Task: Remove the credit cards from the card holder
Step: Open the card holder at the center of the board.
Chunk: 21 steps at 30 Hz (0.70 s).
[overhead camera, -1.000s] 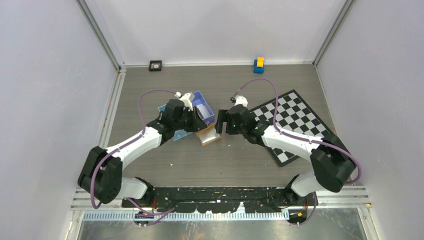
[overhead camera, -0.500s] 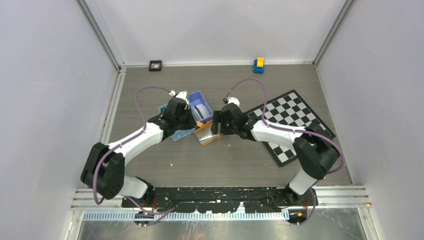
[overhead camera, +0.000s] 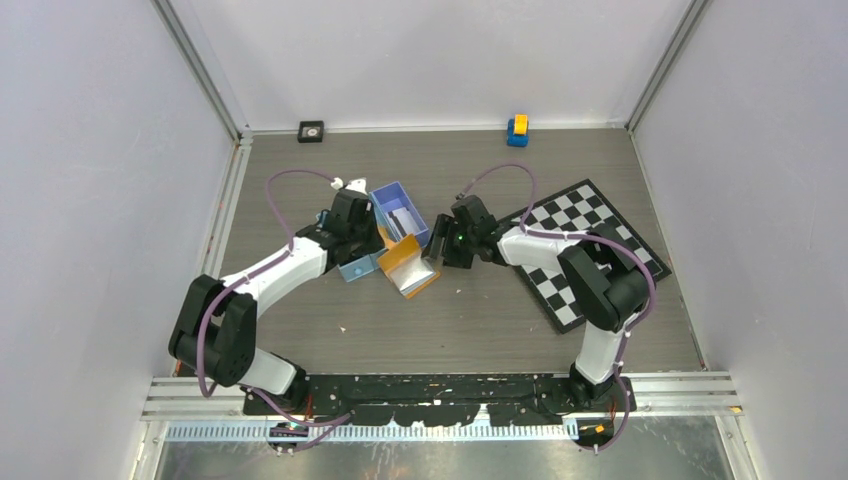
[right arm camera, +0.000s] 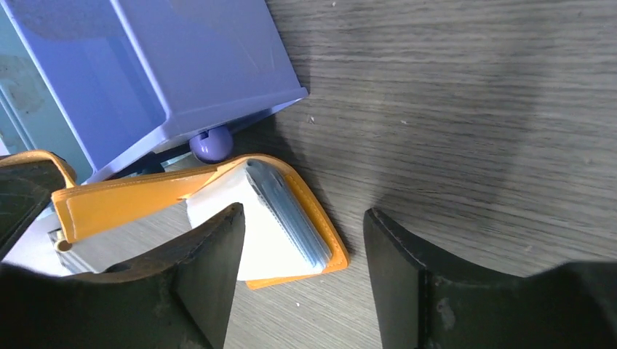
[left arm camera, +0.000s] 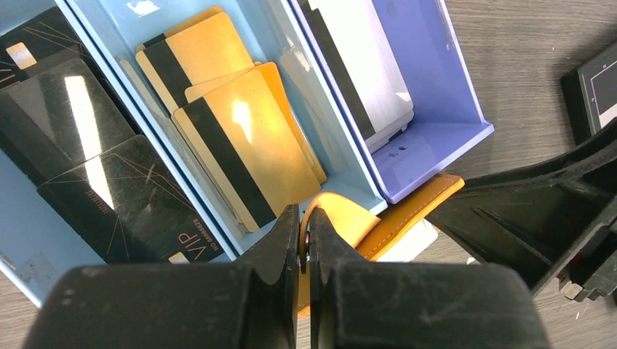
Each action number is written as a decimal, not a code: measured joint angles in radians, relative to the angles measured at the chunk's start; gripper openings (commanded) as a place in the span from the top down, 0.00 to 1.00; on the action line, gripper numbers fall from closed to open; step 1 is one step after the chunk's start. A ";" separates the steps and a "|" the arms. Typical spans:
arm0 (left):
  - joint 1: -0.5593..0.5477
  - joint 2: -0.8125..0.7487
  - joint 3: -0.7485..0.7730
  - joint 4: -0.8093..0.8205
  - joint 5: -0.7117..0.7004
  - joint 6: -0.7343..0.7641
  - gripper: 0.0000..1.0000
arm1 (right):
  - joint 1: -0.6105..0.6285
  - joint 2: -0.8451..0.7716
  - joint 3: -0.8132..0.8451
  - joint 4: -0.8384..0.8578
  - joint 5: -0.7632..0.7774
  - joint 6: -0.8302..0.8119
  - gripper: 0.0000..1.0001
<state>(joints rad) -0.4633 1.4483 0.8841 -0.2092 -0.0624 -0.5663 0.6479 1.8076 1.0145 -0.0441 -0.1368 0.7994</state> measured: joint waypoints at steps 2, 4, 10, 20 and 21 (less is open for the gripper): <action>0.000 0.002 0.000 0.000 0.002 0.000 1.00 | -0.005 0.011 -0.002 0.014 -0.027 0.019 0.48; 0.001 0.003 0.000 0.000 0.005 -0.002 1.00 | -0.005 0.023 -0.005 0.031 -0.056 0.032 0.53; 0.004 0.007 0.000 0.006 0.043 -0.002 1.00 | -0.005 0.040 -0.013 0.051 -0.110 0.052 0.76; 0.020 0.025 0.000 0.060 0.154 0.018 0.77 | -0.005 0.041 -0.015 0.051 -0.129 0.049 1.00; 0.021 0.025 0.000 0.068 0.170 0.021 0.74 | -0.005 0.041 -0.015 0.051 -0.131 0.049 0.99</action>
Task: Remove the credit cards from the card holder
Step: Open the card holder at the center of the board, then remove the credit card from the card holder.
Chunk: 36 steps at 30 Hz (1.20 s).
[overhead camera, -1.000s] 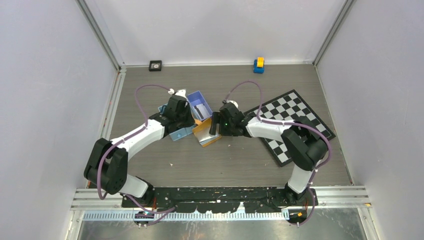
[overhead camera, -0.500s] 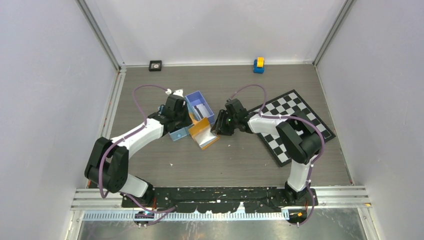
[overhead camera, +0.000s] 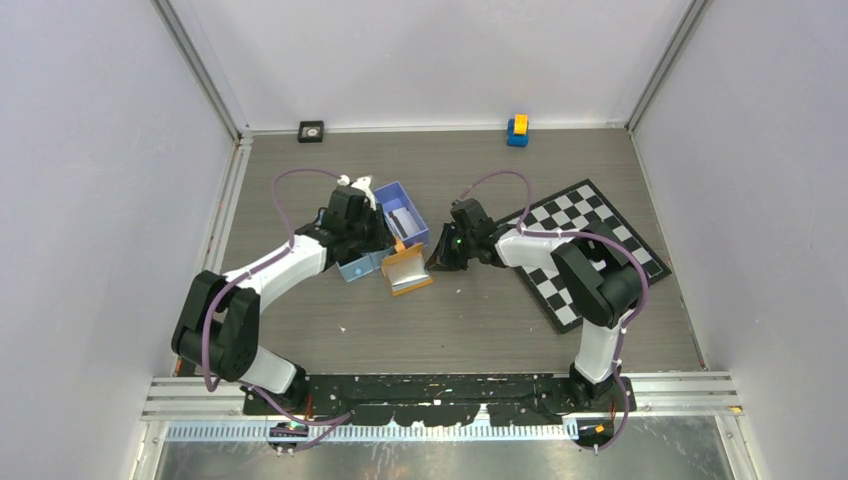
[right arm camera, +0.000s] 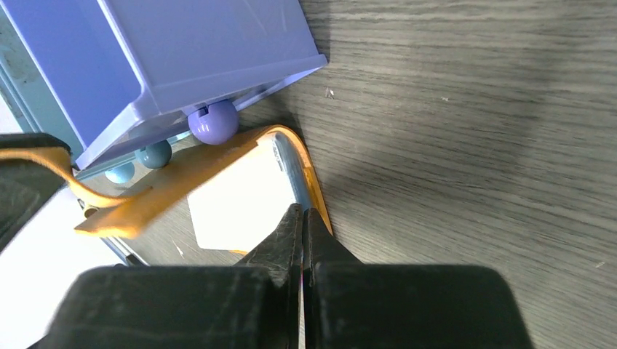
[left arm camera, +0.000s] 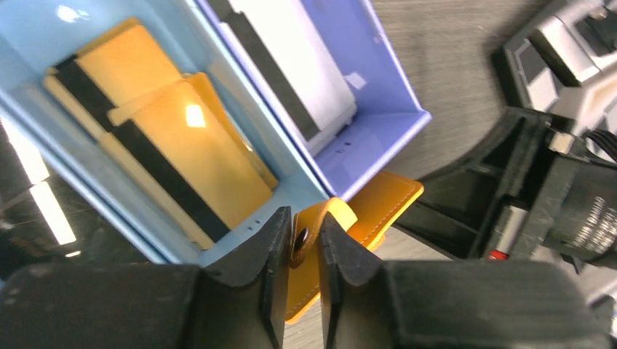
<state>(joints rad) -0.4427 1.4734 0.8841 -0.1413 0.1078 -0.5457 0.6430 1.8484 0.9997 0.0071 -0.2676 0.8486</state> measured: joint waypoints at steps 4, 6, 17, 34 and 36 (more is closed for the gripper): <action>-0.005 0.000 -0.001 0.010 0.066 0.008 0.67 | -0.002 0.000 -0.001 0.000 -0.008 -0.004 0.95; -0.002 0.000 -0.001 0.014 0.085 0.009 0.63 | -0.002 -0.001 -0.002 0.000 -0.008 -0.008 0.92; -0.014 0.019 0.000 0.044 0.188 0.019 0.50 | -0.002 -0.044 -0.022 0.016 -0.024 -0.039 0.58; -0.201 0.000 0.080 -0.129 0.005 0.169 0.51 | -0.002 -0.071 -0.035 0.030 -0.042 -0.045 0.41; -0.216 -0.020 0.080 -0.148 -0.012 0.176 0.52 | -0.002 -0.071 -0.035 0.031 -0.042 -0.045 0.42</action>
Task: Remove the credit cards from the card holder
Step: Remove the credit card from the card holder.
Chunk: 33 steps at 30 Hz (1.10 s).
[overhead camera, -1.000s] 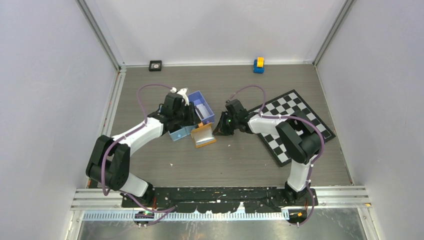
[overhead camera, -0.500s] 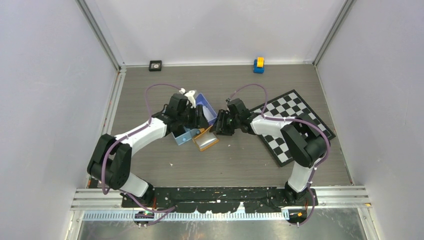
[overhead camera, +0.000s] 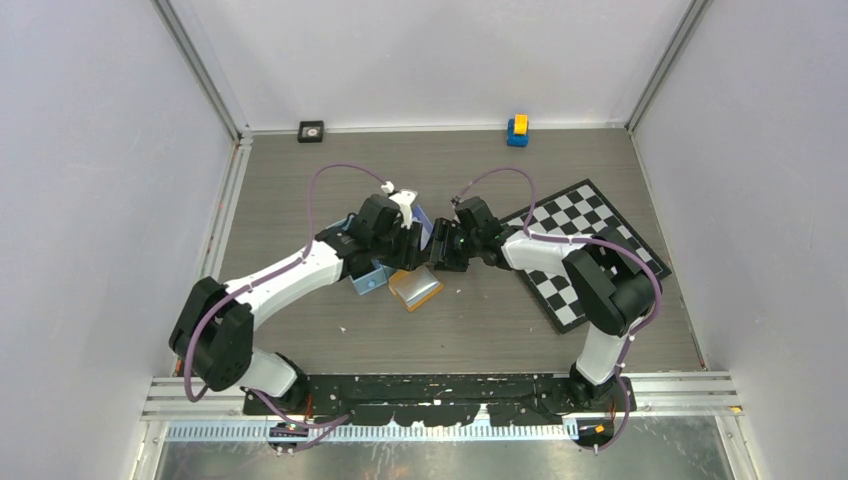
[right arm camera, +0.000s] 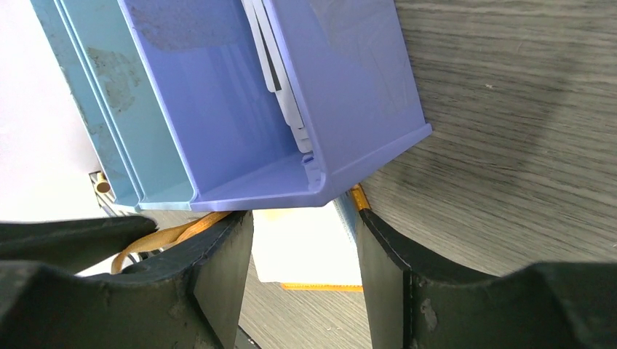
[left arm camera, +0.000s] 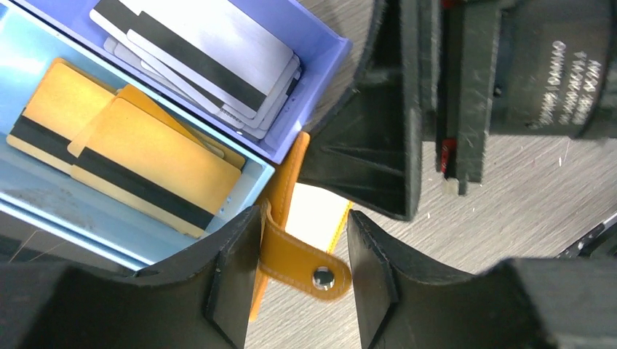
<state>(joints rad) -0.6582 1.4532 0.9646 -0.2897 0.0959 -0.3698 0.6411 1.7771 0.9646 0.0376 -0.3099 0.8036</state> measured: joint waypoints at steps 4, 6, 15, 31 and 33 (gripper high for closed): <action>-0.020 -0.052 0.000 -0.026 -0.034 0.015 0.54 | 0.000 0.000 0.000 0.000 -0.002 0.000 0.42; -0.023 -0.074 0.000 -0.027 -0.044 0.016 0.55 | 0.000 0.000 0.000 0.000 -0.002 0.000 0.42; -0.044 -0.055 0.041 -0.117 -0.121 0.022 0.61 | 0.000 0.000 0.000 0.000 -0.003 -0.001 0.42; -0.082 0.104 0.133 -0.228 -0.182 0.041 0.69 | 0.000 0.000 0.000 0.001 -0.008 0.000 0.44; -0.082 0.114 0.138 -0.233 -0.187 0.041 0.69 | 0.000 0.000 0.000 0.001 -0.008 0.000 0.44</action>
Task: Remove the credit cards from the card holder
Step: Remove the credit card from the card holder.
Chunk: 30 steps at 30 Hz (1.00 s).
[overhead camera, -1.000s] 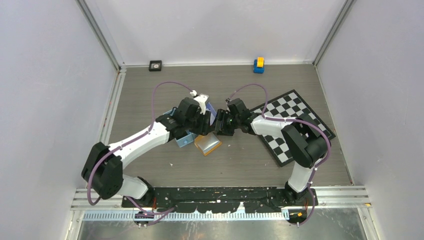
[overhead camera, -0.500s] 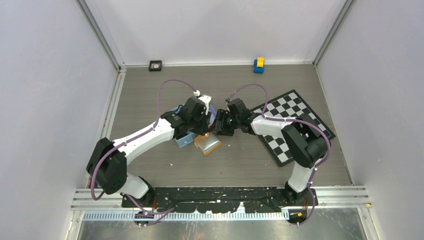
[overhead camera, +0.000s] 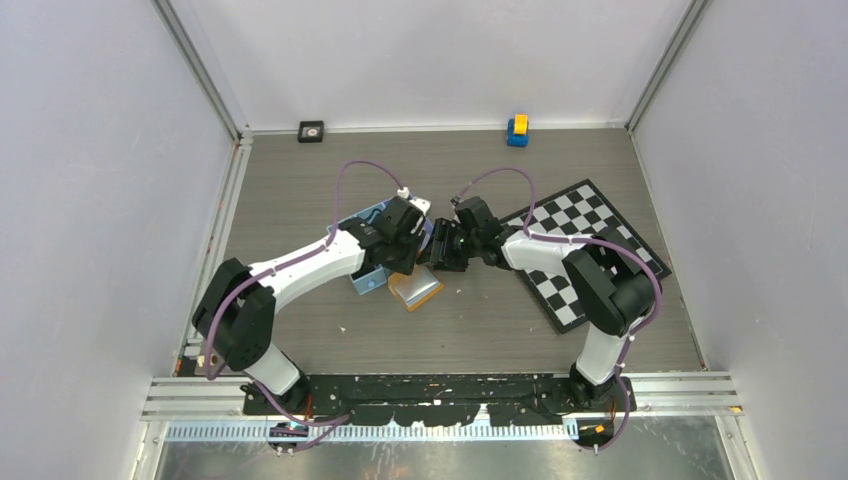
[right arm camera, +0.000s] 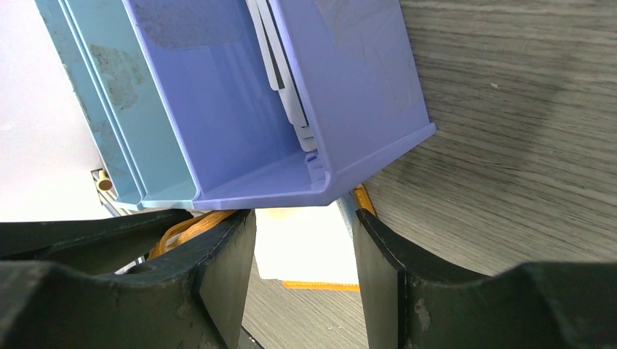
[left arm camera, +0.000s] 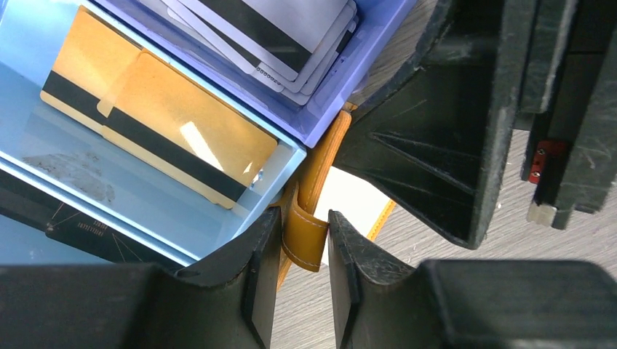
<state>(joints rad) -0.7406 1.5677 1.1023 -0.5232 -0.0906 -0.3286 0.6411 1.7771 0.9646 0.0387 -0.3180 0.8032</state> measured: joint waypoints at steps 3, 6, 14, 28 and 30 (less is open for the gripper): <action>0.000 0.016 0.011 -0.010 -0.004 0.000 0.69 | 0.000 0.000 0.000 0.001 0.000 0.000 0.44; 0.000 0.032 0.020 -0.019 -0.004 0.000 0.69 | 0.000 0.000 0.000 0.000 0.001 -0.001 0.44; -0.006 0.091 0.061 -0.048 -0.005 0.000 0.75 | 0.000 0.000 0.000 -0.002 0.006 -0.008 0.43; 0.038 0.130 0.076 -0.051 -0.096 -0.014 1.00 | -0.008 -0.105 -0.049 -0.017 0.116 -0.023 0.20; 0.082 0.126 0.059 -0.023 -0.068 -0.027 1.00 | -0.015 -0.122 -0.058 -0.017 0.126 -0.023 0.20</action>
<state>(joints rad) -0.6582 1.6936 1.1610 -0.5465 -0.1585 -0.3553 0.6262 1.6554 0.9062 0.0219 -0.1921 0.7799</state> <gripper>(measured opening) 0.073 0.795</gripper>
